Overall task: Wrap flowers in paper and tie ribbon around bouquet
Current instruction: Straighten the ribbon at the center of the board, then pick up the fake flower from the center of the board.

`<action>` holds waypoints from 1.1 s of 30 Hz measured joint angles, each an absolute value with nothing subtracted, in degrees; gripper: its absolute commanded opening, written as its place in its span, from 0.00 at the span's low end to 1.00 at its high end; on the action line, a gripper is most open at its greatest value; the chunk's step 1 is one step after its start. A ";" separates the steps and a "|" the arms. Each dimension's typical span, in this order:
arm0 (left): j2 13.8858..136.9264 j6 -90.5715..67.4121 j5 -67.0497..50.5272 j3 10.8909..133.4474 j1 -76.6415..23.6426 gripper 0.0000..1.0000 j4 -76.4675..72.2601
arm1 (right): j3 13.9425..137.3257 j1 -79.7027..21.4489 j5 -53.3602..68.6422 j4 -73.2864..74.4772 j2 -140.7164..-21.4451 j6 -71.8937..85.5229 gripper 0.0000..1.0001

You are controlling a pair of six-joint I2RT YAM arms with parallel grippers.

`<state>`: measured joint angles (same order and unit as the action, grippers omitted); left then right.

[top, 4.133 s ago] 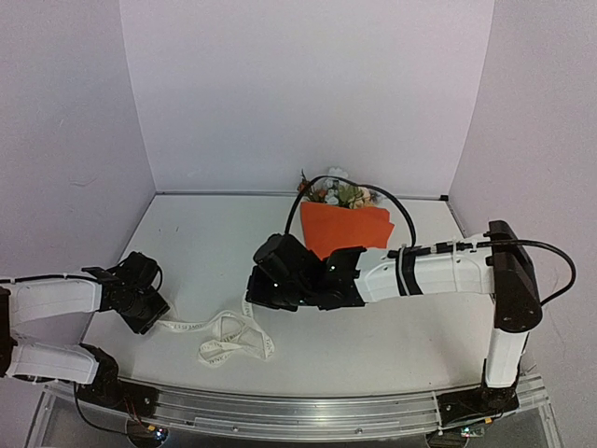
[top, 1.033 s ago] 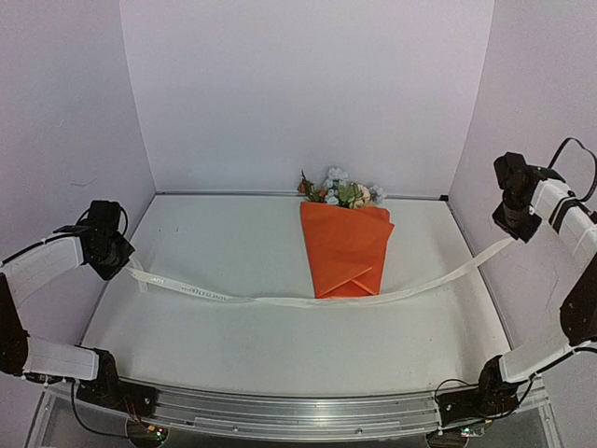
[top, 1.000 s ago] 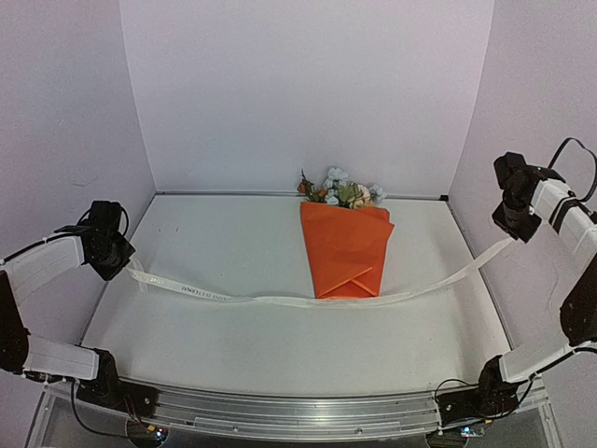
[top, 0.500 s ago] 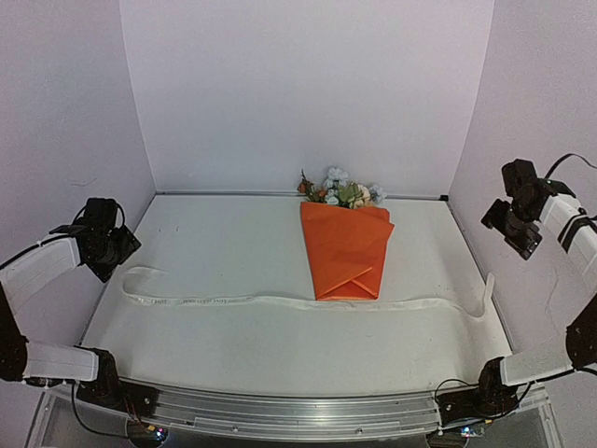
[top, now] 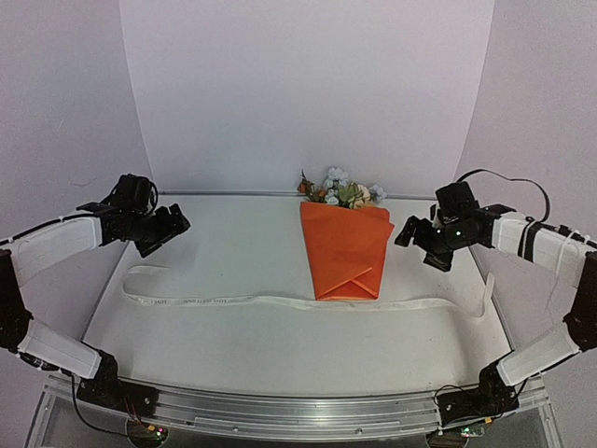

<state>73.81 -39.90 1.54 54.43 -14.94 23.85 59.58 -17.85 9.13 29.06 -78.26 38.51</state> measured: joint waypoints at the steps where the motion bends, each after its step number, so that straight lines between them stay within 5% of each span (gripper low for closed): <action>1: 74.87 -39.84 0.27 54.43 -16.24 0.93 23.40 | 58.72 -18.88 10.27 27.70 -79.39 38.84 0.98; 12: 91.16 -40.52 -15.10 61.30 -27.36 0.87 14.82 | 57.52 -23.65 17.30 16.05 -93.27 40.63 0.98; 21: 106.51 -41.02 -24.42 72.62 -34.15 0.70 9.80 | 56.85 -23.81 20.33 10.51 -99.29 40.81 0.97; 27: 114.51 -42.49 -29.74 77.82 -36.61 0.57 7.35 | 52.79 -23.81 22.00 5.06 -100.99 42.17 0.83; 33: 119.62 -43.86 -33.00 80.24 -38.34 0.54 5.95 | 50.29 -23.79 23.76 -2.15 -101.96 44.89 0.60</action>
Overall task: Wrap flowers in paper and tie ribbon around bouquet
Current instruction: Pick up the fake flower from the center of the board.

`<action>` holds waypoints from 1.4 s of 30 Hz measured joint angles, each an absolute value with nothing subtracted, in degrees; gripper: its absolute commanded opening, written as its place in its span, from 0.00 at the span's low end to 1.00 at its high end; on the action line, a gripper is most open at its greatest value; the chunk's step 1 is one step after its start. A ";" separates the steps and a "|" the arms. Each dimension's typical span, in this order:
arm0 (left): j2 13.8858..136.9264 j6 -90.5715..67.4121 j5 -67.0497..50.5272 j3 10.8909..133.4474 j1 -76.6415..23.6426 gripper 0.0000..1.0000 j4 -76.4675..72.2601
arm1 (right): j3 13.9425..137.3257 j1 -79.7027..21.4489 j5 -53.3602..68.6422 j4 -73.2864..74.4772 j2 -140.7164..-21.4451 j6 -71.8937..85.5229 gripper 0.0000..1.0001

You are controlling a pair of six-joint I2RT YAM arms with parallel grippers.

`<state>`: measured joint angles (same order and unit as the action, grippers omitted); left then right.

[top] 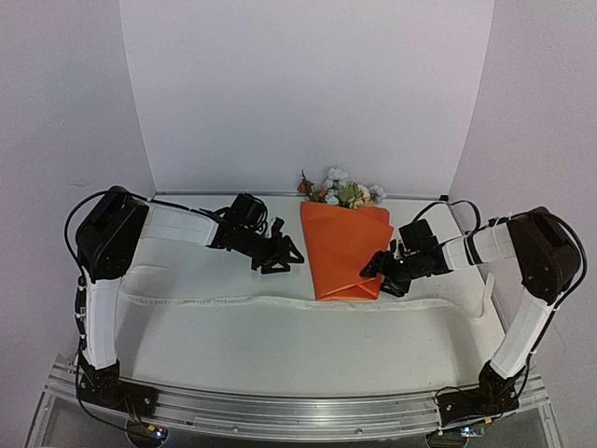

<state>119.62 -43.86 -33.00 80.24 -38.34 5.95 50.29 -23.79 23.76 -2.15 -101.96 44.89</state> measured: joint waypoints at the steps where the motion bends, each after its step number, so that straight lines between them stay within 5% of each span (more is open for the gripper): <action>1: 119.90 -43.89 -33.10 80.28 -38.46 0.54 5.96 | 50.06 -23.79 24.03 -3.11 -102.18 45.28 0.54; 14: 116.63 -41.42 -31.69 79.77 -37.40 0.51 11.56 | 48.47 -23.79 26.75 -6.30 -103.12 53.49 0.00; 24: 103.98 -38.81 -31.33 70.69 -30.37 0.51 15.26 | 53.41 -24.11 30.82 -3.25 -101.06 62.59 0.00; 42: 101.43 -36.25 -30.99 66.30 -25.91 0.49 18.65 | 60.42 -33.70 36.26 -2.83 -101.01 75.36 0.00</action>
